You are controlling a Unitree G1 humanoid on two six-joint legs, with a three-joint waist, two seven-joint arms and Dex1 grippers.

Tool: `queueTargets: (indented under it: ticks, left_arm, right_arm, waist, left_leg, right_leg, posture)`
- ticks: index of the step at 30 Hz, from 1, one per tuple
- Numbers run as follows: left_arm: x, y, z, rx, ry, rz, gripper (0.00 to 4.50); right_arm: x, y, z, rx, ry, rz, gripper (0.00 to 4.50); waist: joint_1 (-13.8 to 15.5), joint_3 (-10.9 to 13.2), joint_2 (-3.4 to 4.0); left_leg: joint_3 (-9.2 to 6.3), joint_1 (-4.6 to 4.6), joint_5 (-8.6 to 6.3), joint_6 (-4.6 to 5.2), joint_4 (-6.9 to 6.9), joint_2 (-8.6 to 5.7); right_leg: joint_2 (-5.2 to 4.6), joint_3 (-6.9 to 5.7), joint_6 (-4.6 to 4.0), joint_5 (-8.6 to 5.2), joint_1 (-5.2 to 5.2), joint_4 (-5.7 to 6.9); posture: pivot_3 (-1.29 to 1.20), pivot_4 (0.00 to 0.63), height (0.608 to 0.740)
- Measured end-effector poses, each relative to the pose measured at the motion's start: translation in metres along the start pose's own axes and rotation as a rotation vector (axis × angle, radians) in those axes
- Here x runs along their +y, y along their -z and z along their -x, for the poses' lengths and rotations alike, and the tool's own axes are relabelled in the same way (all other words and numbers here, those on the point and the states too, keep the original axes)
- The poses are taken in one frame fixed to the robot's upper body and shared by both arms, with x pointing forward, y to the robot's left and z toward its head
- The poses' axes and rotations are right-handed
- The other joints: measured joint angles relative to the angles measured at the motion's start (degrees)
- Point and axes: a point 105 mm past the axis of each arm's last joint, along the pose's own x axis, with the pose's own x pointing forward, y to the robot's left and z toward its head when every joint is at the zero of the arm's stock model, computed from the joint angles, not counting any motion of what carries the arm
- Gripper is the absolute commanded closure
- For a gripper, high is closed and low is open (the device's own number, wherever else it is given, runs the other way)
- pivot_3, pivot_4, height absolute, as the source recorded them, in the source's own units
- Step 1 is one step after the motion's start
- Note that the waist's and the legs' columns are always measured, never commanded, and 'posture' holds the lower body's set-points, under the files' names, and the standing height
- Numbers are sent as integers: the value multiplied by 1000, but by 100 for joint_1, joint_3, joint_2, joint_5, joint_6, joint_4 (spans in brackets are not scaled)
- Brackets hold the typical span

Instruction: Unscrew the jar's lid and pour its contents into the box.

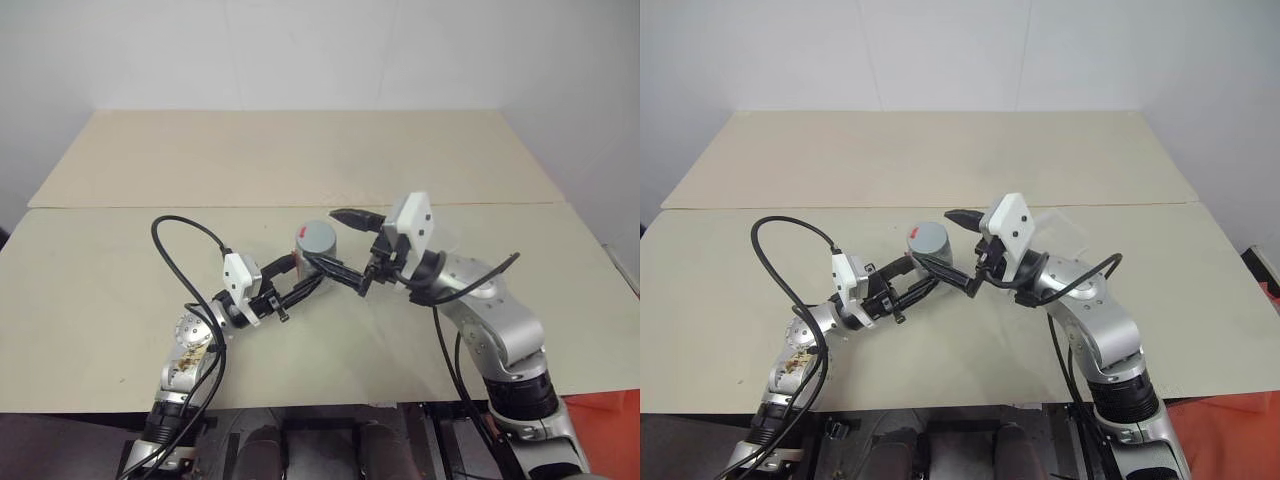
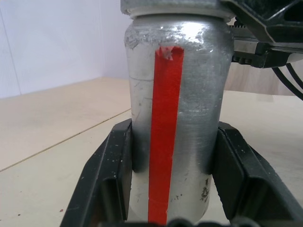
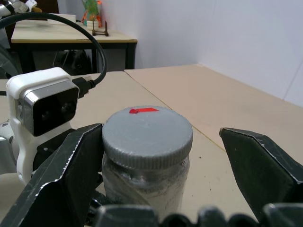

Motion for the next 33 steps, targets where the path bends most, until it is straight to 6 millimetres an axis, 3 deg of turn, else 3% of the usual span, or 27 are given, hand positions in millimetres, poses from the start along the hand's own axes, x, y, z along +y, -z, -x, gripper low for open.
queueTargets:
  ticks: [22, 33]
  left_arm:
    - [5, 1, 4, 5, -17, 2, 2483]
    - [3, 2, 4, 6, -6, -8, 2483]
  right_arm:
    - [-17, 6, 23, 47, 78, 13, 58]
    - [10, -7, 28, 21, -111, 20, 58]
  waist:
    - [0, 0, 0]
    - [-8, 0, 0]
  left_leg:
    - [1, 0, 0, 0, 0, 0]
    - [-4, 3, 0, 0, 0, 0]
  right_leg:
    - [0, 0, 0, 0, 0, -1]
    - [1, 0, 0, 0, 3, 1]
  posture:
    - [0, 150, 740]
    - [0, 150, 740]
